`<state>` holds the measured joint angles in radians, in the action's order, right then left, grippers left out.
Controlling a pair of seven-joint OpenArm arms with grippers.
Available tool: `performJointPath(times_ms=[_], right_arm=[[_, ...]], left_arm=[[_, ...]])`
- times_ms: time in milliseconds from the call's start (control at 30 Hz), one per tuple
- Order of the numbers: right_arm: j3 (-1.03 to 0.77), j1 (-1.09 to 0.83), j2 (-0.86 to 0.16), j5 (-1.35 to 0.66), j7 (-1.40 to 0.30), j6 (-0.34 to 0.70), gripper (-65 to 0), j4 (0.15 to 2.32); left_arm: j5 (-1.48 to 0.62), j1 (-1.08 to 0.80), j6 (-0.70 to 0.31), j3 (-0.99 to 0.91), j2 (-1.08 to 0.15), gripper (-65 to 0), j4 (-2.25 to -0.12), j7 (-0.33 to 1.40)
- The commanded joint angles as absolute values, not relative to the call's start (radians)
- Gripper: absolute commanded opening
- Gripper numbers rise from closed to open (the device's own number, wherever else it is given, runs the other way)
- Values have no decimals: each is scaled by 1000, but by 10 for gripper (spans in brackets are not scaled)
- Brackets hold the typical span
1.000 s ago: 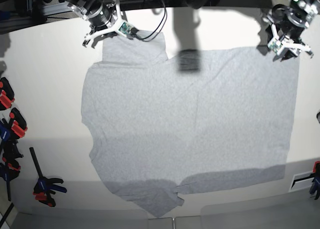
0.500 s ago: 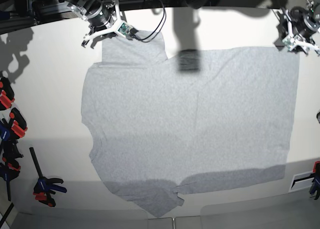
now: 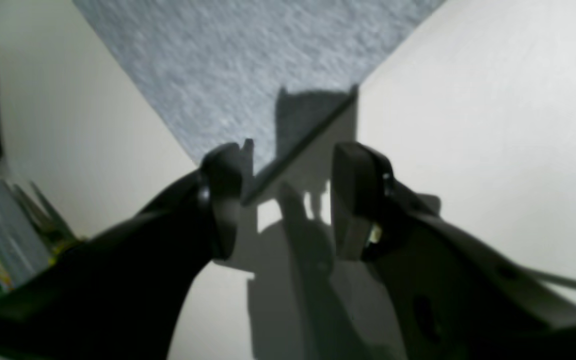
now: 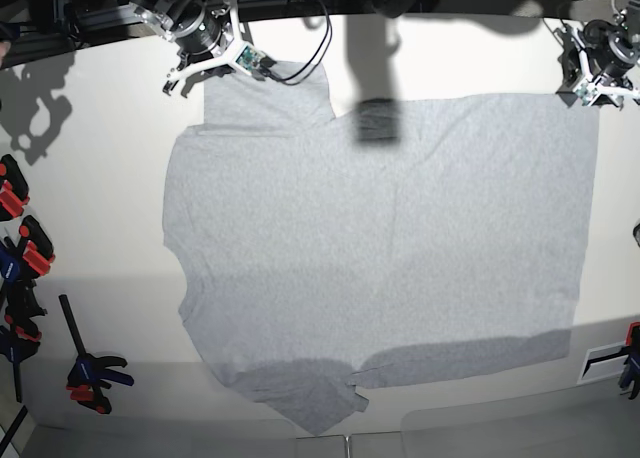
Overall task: Fold the T-shirt properly
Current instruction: 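Lower both grippers and pinch the shirt edge at each shoulder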
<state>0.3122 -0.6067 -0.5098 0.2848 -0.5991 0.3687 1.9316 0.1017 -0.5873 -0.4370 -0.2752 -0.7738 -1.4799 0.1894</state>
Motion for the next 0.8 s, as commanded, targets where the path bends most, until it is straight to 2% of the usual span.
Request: performJointPath(times_ms=[0, 133, 333, 400, 500, 600, 767], right_arm=[[309, -610, -518, 289, -618, 364, -650, 1937], [309, -610, -518, 289, -617, 364, -650, 1937], [309, -610, -518, 289, -617, 364, -650, 1937], [309, -610, -518, 289, -617, 365, -650, 1937], [309, -610, -518, 289, -617, 364, -650, 1937], [309, -610, -518, 289, -617, 342, -650, 1937], [309, -610, -518, 289, -619, 298, -650, 1937]], left_arm=[[99, -574, -426, -287, -773, -383, -1483, 191], [167, -519, -427, -287, -711, -383, -1437, 177], [183, -440, -427, -286, -699, -388, -1338, 177], [179, -452, -428, -286, -698, -440, -1337, 172], [171, -485, -428, -286, -699, -633, -1337, 86], [172, -502, -428, -286, -698, -650, -1338, 9], [176, -505, -427, -286, -699, -650, -1367, 6]])
